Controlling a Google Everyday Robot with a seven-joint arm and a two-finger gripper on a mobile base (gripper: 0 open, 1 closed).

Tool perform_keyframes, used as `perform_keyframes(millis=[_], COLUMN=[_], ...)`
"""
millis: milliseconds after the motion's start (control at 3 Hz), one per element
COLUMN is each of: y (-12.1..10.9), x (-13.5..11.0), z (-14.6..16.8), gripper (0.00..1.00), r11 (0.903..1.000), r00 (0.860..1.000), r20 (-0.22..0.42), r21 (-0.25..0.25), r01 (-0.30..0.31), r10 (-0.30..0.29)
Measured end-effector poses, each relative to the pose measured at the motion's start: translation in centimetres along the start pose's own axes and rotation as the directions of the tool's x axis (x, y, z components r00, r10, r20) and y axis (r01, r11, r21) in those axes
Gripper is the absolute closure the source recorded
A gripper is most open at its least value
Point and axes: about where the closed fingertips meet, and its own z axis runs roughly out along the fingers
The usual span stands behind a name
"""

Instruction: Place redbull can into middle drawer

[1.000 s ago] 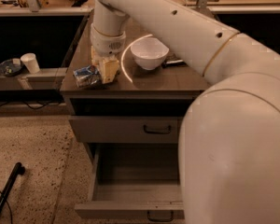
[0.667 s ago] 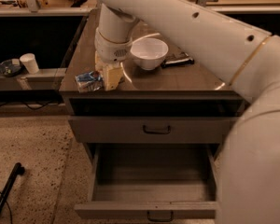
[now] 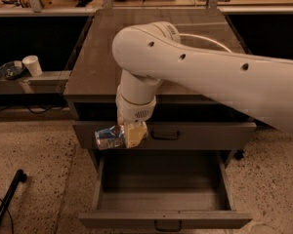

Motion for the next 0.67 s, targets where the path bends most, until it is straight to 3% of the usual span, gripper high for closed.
perform_keyframes(millis=[333,667], y=[0.1,0.5], x=[0.1,0.6], z=[0.5,4.8], gripper=[1.00,1.00], r11=[1.0000,0.9999], r00=[1.000,1.000], r20=[0.001,0.015], r21=[-0.003,-0.012], r01=[0.000,-0.002], r10=[0.000,0.002])
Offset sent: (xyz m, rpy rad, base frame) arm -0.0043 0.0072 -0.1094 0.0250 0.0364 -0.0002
